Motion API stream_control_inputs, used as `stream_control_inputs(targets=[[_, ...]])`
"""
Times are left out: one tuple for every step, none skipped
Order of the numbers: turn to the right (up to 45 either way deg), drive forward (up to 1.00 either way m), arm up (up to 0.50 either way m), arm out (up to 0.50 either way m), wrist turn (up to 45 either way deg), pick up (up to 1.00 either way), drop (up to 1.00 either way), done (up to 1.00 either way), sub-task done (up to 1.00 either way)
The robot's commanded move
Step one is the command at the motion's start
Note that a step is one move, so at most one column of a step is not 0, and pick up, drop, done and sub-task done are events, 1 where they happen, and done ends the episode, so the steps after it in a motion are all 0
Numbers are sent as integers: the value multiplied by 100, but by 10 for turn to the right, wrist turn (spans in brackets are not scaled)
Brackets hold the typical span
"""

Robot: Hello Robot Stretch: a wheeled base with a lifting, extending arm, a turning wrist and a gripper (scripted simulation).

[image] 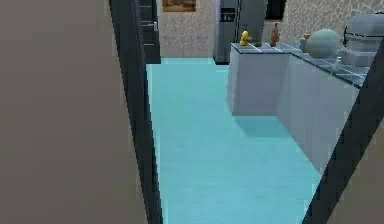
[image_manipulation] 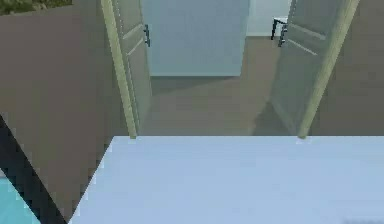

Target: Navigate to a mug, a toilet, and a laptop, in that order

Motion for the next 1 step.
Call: stream_control_inputs(targets=[[120,0,0,0,0,0,0,0,0]])
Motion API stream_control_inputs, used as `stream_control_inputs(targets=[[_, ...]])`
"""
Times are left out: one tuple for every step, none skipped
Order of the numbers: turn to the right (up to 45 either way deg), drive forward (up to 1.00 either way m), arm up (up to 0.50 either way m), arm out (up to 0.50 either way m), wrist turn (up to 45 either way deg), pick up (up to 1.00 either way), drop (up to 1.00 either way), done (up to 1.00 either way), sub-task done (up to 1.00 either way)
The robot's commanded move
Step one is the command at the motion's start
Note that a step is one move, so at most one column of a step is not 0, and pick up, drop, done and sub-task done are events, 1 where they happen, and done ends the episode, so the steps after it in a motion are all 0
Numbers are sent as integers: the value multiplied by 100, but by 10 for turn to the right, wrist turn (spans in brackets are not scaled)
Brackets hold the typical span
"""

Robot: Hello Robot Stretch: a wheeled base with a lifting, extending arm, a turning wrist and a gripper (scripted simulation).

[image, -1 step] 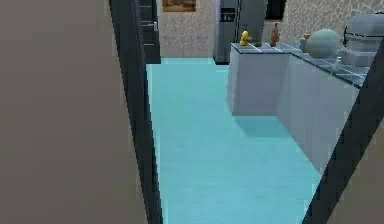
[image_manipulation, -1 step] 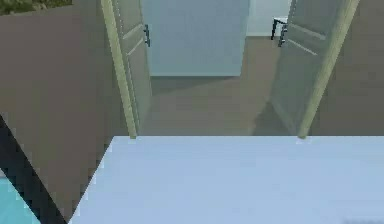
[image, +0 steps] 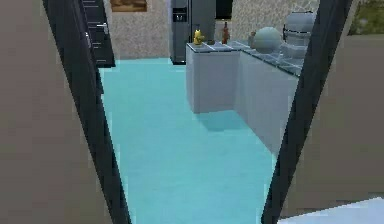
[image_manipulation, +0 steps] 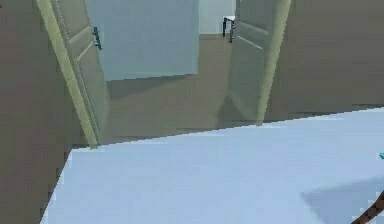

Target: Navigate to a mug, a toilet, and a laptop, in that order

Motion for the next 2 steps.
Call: stream_control_inputs(targets=[[0,60,0,0,0,0,0,0,0],[-90,0,0,0,0,0,0,0,0]])
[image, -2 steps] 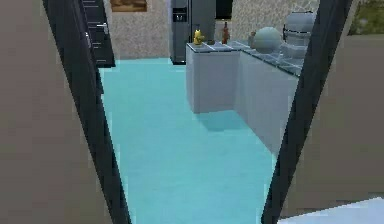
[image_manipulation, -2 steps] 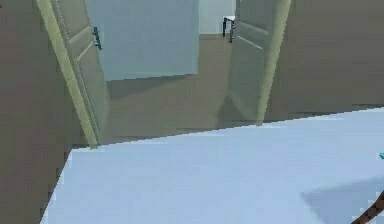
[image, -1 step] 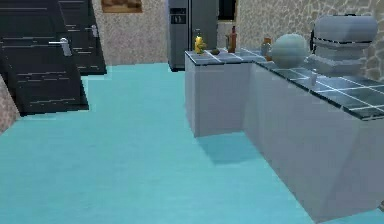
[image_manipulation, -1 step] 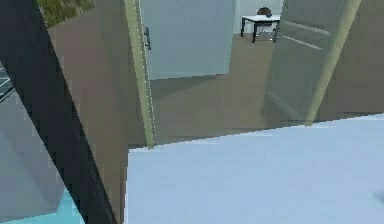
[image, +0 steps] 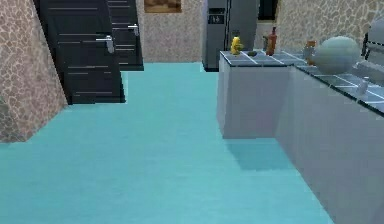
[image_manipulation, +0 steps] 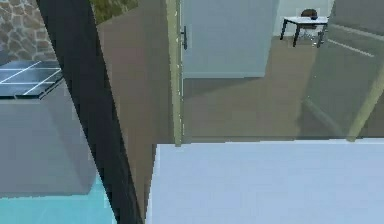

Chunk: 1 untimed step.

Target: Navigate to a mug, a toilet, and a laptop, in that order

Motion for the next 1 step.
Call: stream_control_inputs(targets=[[0,100,0,0,0,0,0,0,0]])
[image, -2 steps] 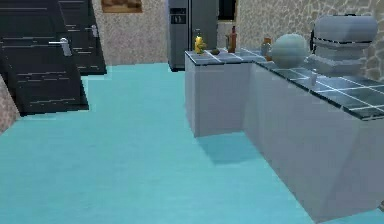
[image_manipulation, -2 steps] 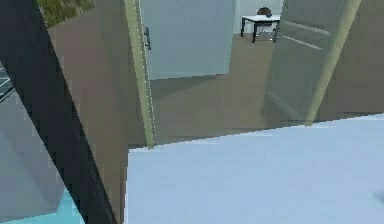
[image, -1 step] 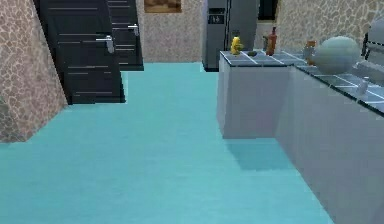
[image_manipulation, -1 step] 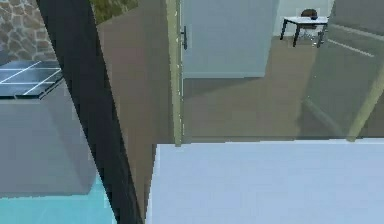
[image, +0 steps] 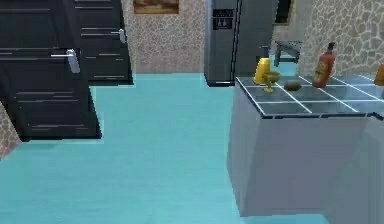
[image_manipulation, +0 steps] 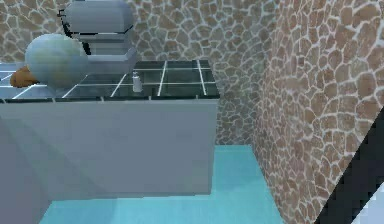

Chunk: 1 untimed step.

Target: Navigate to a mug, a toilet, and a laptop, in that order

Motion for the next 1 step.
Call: stream_control_inputs(targets=[[0,100,0,0,0,0,0,0,0]])
